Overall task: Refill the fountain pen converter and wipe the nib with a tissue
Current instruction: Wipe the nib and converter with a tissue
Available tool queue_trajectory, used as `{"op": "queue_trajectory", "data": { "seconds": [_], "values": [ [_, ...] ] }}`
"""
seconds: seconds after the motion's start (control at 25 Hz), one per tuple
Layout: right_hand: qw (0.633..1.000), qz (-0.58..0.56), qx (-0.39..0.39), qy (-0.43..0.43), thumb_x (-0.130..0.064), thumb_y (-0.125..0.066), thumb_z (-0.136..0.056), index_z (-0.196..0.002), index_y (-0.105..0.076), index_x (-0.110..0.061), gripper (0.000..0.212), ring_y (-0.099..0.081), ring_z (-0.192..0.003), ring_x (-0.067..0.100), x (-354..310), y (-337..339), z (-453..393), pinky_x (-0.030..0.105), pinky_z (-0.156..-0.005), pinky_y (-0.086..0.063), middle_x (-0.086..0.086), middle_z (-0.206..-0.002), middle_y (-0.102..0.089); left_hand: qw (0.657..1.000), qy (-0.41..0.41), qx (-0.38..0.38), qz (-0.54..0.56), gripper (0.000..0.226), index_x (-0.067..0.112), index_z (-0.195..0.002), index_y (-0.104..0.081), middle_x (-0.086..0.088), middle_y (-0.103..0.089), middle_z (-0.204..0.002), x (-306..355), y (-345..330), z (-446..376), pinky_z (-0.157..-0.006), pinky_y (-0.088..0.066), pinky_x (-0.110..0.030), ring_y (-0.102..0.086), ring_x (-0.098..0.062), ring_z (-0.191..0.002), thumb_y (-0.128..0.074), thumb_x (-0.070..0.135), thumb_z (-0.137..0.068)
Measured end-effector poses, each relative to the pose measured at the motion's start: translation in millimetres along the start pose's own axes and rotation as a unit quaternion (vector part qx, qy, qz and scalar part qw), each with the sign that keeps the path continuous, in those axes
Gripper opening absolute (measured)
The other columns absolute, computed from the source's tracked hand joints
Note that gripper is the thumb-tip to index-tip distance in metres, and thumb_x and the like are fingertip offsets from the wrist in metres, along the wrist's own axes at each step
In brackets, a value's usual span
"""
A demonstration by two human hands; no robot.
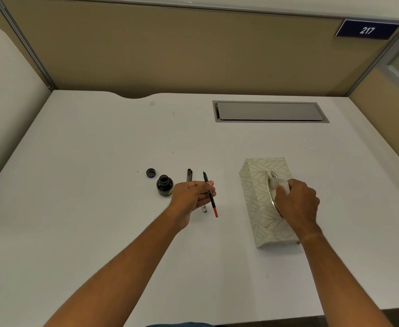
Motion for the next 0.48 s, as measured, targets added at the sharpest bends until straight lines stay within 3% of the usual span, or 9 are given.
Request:
{"op": "queue_trajectory", "data": {
  "seconds": [0.12, 0.2, 0.36, 0.48],
  "values": [
    [0.999, -0.035, -0.01, 0.004, -0.02, -0.056, -0.096, -0.093, -0.059, -0.002, 0.019, -0.059, -0.081, 0.035, 4.1, 3.6, -3.8, 0.035, -0.074, -0.042, 0.012, -0.083, -0.062, 1.0, 0.004, -0.002, 0.003, 0.015, 0.003, -0.09, -0.074, -0.012, -0.078, -0.088, -2.0, -0.7, -0.5, -0.066, -0.058, -0.023, -0.075, -0.023, -0.085, -0.074, 0.016, -0.084],
    [0.997, -0.073, -0.003, 0.016, -0.019, -0.05, -0.1, -0.109, -0.054, -0.002, 0.02, -0.054, -0.079, 0.028, 2.7, 7.5, -3.0, 0.031, -0.07, -0.041, 0.008, -0.085, -0.058, 1.0, 0.006, -0.004, 0.004, 0.015, 0.003, -0.09, -0.074, -0.011, -0.078, -0.087, -3.0, -1.8, -0.1, -0.066, -0.058, -0.023, -0.075, -0.023, -0.085, -0.074, 0.016, -0.084],
    [0.983, -0.171, 0.057, 0.041, -0.021, -0.033, -0.104, -0.097, -0.037, -0.014, 0.01, -0.047, -0.053, 0.007, -9.1, 20.0, 2.9, 0.019, -0.044, -0.031, -0.001, -0.064, -0.049, 1.0, 0.008, -0.005, 0.007, 0.014, 0.003, -0.089, -0.074, -0.011, -0.078, -0.086, -3.4, -2.9, 1.4, -0.065, -0.058, -0.023, -0.075, -0.023, -0.085, -0.075, 0.016, -0.083],
    [0.968, -0.225, 0.1, 0.057, -0.023, -0.037, -0.103, -0.091, -0.037, -0.015, 0.014, -0.051, -0.052, -0.005, -14.1, 28.8, -4.0, 0.009, -0.045, -0.038, -0.005, -0.064, -0.048, 1.0, 0.004, -0.006, 0.006, 0.014, 0.004, -0.089, -0.074, -0.011, -0.078, -0.087, -1.4, -2.4, 2.9, -0.065, -0.058, -0.023, -0.075, -0.023, -0.084, -0.074, 0.016, -0.083]
  ]
}}
Point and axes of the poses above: each hand's wrist, its own z-axis away from the middle knuckle, its own y-axis out of the back of the hand, x = y × z, the point moved 2 cm from there along -z, towards the middle knuckle
